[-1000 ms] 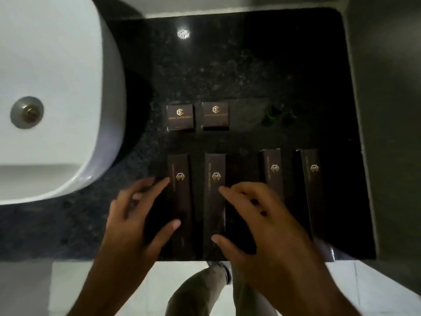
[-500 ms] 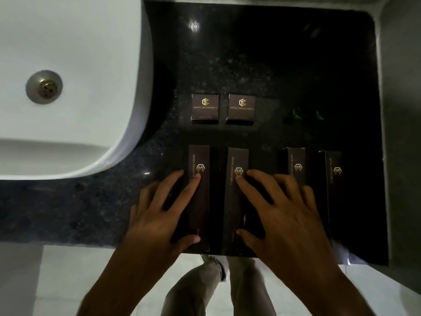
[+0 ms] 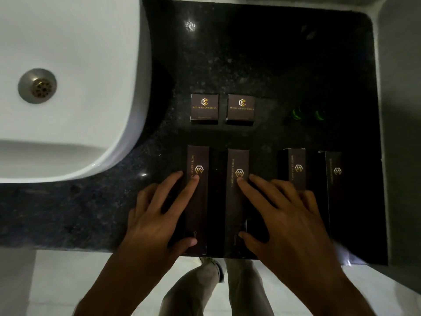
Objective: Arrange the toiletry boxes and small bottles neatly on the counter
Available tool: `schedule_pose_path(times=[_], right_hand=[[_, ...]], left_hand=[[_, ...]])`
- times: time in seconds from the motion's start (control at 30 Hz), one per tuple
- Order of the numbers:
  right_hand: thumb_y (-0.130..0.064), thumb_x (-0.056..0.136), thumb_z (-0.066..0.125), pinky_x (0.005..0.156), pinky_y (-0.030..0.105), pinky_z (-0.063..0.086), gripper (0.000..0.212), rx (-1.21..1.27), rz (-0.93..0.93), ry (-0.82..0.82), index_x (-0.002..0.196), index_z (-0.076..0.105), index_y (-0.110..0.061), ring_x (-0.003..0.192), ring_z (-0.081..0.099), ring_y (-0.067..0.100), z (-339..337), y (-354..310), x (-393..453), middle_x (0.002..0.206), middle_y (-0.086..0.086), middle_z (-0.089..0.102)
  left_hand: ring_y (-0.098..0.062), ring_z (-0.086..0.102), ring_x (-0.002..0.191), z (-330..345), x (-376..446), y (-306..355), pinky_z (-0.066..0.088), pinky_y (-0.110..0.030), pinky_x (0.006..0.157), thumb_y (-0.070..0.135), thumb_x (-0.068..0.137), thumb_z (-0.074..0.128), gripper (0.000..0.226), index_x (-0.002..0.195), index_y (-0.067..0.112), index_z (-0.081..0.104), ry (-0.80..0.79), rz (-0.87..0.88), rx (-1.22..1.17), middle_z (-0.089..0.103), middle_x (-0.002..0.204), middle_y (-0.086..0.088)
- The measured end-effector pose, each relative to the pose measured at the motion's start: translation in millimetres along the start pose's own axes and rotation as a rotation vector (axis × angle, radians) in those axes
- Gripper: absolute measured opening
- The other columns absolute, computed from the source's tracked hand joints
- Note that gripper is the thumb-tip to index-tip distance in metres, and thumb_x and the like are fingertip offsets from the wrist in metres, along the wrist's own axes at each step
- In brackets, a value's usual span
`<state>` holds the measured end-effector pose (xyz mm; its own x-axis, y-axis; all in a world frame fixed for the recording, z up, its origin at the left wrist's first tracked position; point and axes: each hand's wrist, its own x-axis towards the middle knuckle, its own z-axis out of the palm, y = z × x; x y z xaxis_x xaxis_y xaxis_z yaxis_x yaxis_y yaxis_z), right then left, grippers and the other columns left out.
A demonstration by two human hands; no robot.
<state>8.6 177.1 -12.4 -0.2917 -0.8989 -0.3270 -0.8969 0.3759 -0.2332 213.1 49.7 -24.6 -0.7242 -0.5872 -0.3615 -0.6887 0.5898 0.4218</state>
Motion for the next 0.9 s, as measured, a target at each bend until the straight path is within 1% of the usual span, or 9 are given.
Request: schedule_pose_path(times=[0.07,0.27,0.4,0.53,0.6,0.7,0.73,0.83,0.9], right_hand=[[-0.051,0.060,0.080,0.094,0.046,0.034,0.094,0.009,0.000,0.007,0.143,0.044,-0.026,0.125,0.044,0.026,-0.6,0.3,-0.2,0.142,0.001,0.051],[-0.050,0.060,0.081,0.096,0.045,0.032,0.096,0.034,-0.004,0.010,0.144,0.043,-0.026,0.127,0.041,0.025,1.0,0.4,0.8,0.144,0.000,0.049],[-0.051,0.061,0.079,0.097,0.046,0.032,0.095,0.049,-0.007,0.013,0.145,0.041,-0.027,0.129,0.039,0.024,2.5,1.9,-0.4,0.145,0.000,0.048],[-0.050,0.062,0.078,0.097,0.044,0.030,0.096,0.063,-0.013,0.009,0.146,0.038,-0.027,0.129,0.037,0.023,4.3,2.1,-0.8,0.146,0.000,0.046],[-0.049,0.063,0.078,0.097,0.043,0.030,0.095,0.079,-0.021,0.019,0.146,0.037,-0.027,0.129,0.038,0.023,4.5,2.4,-0.7,0.146,0.001,0.047],[-0.048,0.063,0.077,0.095,0.041,0.028,0.095,0.088,-0.031,0.033,0.146,0.037,-0.026,0.129,0.039,0.024,5.3,2.6,-0.3,0.146,0.002,0.047],[-0.048,0.063,0.077,0.095,0.041,0.028,0.095,0.086,-0.029,0.034,0.146,0.037,-0.026,0.128,0.039,0.024,6.1,2.7,-0.1,0.146,0.002,0.047],[-0.049,0.060,0.079,0.095,0.042,0.028,0.097,0.094,-0.015,0.018,0.145,0.038,-0.026,0.128,0.039,0.024,7.0,4.2,0.1,0.145,0.002,0.048],[-0.051,0.061,0.076,0.095,0.043,0.029,0.096,0.098,-0.018,0.004,0.146,0.036,-0.027,0.128,0.039,0.024,6.9,4.6,-0.8,0.146,0.002,0.047]], left_hand=[[-0.036,0.034,0.130,0.4,0.5,0.4,0.045,-0.061,0.093,0.052,0.061,0.077,0.108,0.153,0.037,0.022,0.019,0.013,0.000,0.023,0.159,0.001],[-0.038,0.034,0.130,1.5,0.4,-1.0,0.045,-0.062,0.093,0.049,0.059,0.082,0.111,0.152,0.036,0.023,0.007,-0.001,-0.008,0.024,0.159,0.000],[-0.036,0.033,0.129,0.8,-0.4,0.0,0.044,-0.060,0.092,0.049,0.059,0.082,0.111,0.152,0.038,0.023,0.017,0.000,-0.011,0.022,0.160,0.002],[-0.034,0.034,0.131,2.8,-0.2,-3.2,0.044,-0.061,0.093,0.052,0.060,0.080,0.111,0.152,0.041,0.019,0.009,-0.010,-0.018,0.021,0.160,0.005],[-0.034,0.034,0.131,2.6,0.1,-4.2,0.044,-0.061,0.093,0.054,0.061,0.077,0.109,0.152,0.041,0.019,0.009,-0.010,-0.029,0.020,0.160,0.005],[-0.036,0.035,0.132,3.3,0.2,-3.4,0.043,-0.060,0.095,0.060,0.065,0.063,0.100,0.152,0.038,0.021,0.011,0.007,-0.024,0.022,0.160,0.002],[-0.036,0.034,0.132,3.6,0.3,-3.4,0.044,-0.060,0.094,0.060,0.064,0.064,0.100,0.152,0.038,0.022,0.015,0.003,-0.019,0.022,0.160,0.002],[-0.035,0.033,0.131,4.2,0.5,-4.1,0.044,-0.061,0.093,0.054,0.061,0.077,0.109,0.152,0.040,0.020,0.000,-0.011,-0.010,0.020,0.160,0.003],[-0.035,0.032,0.132,5.3,-1.9,-3.5,0.044,-0.061,0.094,0.052,0.060,0.078,0.111,0.152,0.041,0.018,-0.014,-0.007,-0.016,0.019,0.161,0.004]])
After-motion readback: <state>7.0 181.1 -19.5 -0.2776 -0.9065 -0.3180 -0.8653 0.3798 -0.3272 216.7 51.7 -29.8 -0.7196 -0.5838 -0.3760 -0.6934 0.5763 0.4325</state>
